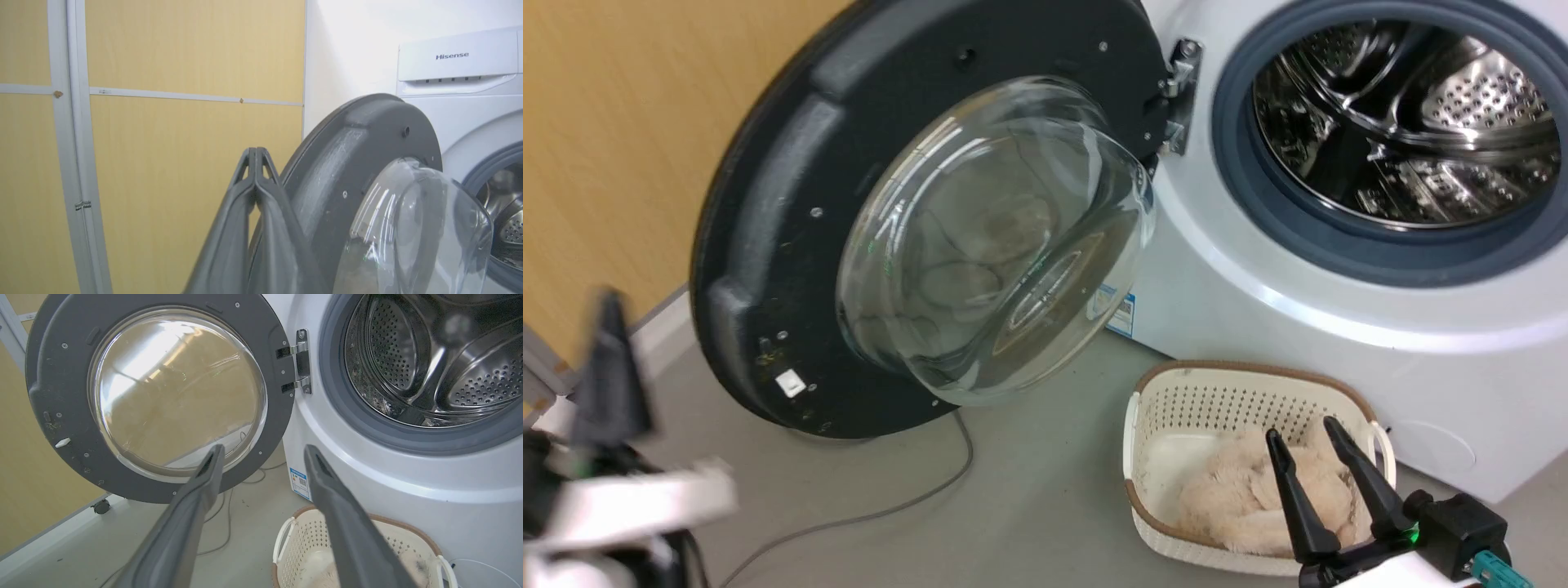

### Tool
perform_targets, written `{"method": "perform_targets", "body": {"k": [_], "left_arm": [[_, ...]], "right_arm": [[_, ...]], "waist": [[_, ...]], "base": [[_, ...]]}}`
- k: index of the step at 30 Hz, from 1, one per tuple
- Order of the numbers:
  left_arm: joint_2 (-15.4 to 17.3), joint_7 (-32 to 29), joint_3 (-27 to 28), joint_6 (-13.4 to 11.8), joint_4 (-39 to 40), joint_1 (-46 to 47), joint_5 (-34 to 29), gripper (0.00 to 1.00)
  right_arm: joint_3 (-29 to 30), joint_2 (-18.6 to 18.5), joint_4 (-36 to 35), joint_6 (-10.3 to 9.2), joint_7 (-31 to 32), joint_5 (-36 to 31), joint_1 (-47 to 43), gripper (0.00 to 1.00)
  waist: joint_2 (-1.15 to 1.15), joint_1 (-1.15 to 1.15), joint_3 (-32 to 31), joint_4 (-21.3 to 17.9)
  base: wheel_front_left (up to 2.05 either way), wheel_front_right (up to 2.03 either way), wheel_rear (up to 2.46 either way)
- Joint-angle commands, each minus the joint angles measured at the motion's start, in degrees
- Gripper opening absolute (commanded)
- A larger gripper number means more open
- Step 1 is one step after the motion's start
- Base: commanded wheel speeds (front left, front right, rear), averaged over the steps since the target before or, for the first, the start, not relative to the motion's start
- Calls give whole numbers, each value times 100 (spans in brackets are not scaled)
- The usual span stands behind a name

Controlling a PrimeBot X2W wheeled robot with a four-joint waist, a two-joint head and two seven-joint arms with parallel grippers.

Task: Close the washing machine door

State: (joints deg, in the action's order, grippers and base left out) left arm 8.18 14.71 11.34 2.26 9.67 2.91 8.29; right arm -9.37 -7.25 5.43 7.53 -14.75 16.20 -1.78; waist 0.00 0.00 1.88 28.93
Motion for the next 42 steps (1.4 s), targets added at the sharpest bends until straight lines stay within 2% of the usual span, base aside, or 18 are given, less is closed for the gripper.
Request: {"method": "perform_targets", "body": {"k": [1,6,12,16,20,23,29,34,42], "left_arm": [[82,29,130,64,-34,213,126,0],[549,-6,875,305,-834,1098,1048,0],[1042,-973,1687,386,-2340,2218,2638,0],[1273,-1810,2127,277,-3300,2723,3509,0],[1250,-2768,2591,-1,-4056,3168,4505,0],[1217,-3588,2720,-94,-4400,3341,5076,0],[1183,-4906,2615,28,-4468,3182,5626,0],[1004,-5869,2387,150,-4090,2862,5938,0],[688,-6770,2162,107,-3263,2274,6233,0]], "right_arm": [[0,-60,-24,-4,-25,4,25,100],[-39,-146,-23,-4,-25,21,139,100],[-60,-165,-21,-4,-25,50,214,100],[-82,-163,-13,-4,-25,62,248,100],[-80,-156,-16,-4,-25,70,259,100],[-76,-155,-17,-4,-25,79,266,100],[-41,-114,-21,-4,-25,102,264,100],[5,-52,4,-4,-25,133,234,100],[93,38,50,-4,-25,177,183,100]], "waist": [[0,0,100,-86],[0,0,280,-290],[0,0,393,-529],[0,0,429,-650],[0,0,447,-714],[0,0,451,-742],[0,0,426,-758],[0,0,347,-734],[0,0,142,-786]], "base": [[0,0,0],[0,0,0],[0,0,0],[0,0,0],[0,0,0],[0,0,0],[0,0,0],[0,0,0],[0,0,0]]}}
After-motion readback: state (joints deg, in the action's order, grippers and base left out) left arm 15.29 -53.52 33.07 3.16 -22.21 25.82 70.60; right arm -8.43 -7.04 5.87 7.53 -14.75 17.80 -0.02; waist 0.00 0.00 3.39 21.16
